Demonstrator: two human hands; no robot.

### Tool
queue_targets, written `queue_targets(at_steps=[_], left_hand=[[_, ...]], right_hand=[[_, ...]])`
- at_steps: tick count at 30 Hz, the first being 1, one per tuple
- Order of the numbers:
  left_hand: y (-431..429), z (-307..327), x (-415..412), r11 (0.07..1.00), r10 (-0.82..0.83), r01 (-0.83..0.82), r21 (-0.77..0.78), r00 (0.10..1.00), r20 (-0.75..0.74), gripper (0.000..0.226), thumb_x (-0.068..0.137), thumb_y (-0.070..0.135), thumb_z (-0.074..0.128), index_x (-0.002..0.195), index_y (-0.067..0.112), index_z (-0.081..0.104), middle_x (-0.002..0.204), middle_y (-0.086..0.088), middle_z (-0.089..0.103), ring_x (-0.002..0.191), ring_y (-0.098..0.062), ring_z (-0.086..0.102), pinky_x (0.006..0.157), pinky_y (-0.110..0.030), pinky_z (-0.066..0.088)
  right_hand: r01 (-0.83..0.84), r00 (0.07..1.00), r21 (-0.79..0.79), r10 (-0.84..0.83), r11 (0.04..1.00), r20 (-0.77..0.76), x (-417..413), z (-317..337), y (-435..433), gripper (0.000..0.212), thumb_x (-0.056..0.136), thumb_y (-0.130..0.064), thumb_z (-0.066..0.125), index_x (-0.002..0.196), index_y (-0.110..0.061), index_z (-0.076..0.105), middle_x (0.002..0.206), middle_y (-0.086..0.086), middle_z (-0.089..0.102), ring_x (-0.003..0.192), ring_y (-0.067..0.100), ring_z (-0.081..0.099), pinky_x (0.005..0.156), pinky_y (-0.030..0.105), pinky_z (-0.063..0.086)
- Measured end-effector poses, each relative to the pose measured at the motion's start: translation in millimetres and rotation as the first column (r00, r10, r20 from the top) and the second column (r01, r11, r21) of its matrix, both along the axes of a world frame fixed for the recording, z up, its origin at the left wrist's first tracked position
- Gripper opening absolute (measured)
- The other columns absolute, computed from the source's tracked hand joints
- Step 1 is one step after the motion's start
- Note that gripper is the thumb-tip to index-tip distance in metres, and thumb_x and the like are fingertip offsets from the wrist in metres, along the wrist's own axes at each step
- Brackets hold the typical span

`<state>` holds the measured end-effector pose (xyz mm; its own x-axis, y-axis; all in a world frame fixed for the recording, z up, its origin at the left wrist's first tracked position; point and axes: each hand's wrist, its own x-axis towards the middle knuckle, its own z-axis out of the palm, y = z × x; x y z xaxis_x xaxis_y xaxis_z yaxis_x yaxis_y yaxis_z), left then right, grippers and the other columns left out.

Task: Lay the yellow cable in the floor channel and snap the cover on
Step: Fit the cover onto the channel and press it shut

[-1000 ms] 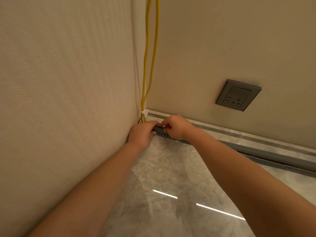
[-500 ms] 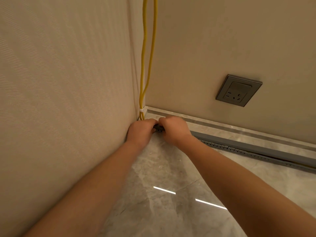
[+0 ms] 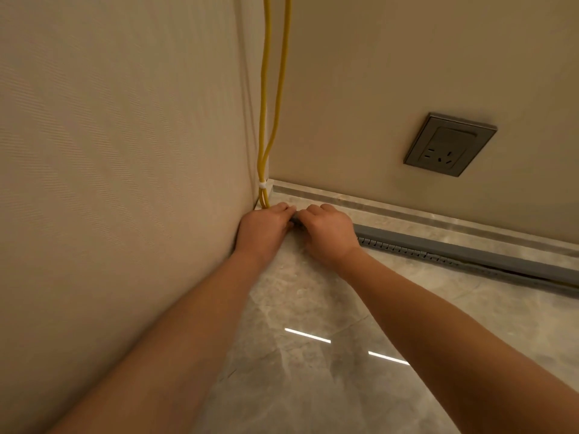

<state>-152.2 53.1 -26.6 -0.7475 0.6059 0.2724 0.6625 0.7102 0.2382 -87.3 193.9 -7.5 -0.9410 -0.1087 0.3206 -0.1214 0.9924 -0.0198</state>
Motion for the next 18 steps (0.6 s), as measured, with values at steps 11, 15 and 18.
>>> queue_targets(at_steps=[11, 15, 18], left_hand=[[5.2, 3.2, -1.8, 0.999, 0.016, -0.017, -0.052, 1.000, -0.004, 0.032, 0.090, 0.037, 0.060, 0.118, 0.023, 0.061, 0.114, 0.004, 0.067, 0.095, -0.024, 0.068, 0.071, -0.038, 0.055], [7.7, 15.1, -10.6, 0.987, -0.005, 0.006, -0.159, 1.000, 0.005, 0.025, 0.093, 0.039, 0.055, 0.110, 0.022, 0.063, 0.106, 0.000, 0.068, 0.091, -0.024, 0.067, 0.067, -0.035, 0.049], [13.8, 32.3, -20.7, 0.949, -0.018, 0.033, -0.313, 0.998, 0.052, 0.024, 0.095, 0.040, 0.052, 0.105, 0.021, 0.064, 0.104, -0.001, 0.069, 0.096, -0.024, 0.065, 0.067, -0.031, 0.044]], right_hand=[[0.133, 0.958, -0.158, -0.087, 0.978, 0.273, -19.2, 23.8, 9.4, 0.021, 0.080, -0.019, 0.060, 0.097, -0.020, 0.072, 0.091, 0.006, 0.073, 0.086, 0.032, 0.064, 0.066, 0.033, 0.049], [0.146, 0.942, -0.228, -0.064, 0.963, 0.330, -25.6, 33.5, 16.3, 0.020, 0.080, -0.020, 0.063, 0.096, -0.020, 0.075, 0.090, 0.004, 0.074, 0.085, 0.028, 0.064, 0.067, 0.032, 0.050], [0.167, 0.928, -0.285, -0.053, 0.944, 0.369, -24.2, 34.6, 19.9, 0.021, 0.083, -0.022, 0.062, 0.099, -0.024, 0.075, 0.090, 0.004, 0.074, 0.083, 0.026, 0.064, 0.067, 0.035, 0.052]])
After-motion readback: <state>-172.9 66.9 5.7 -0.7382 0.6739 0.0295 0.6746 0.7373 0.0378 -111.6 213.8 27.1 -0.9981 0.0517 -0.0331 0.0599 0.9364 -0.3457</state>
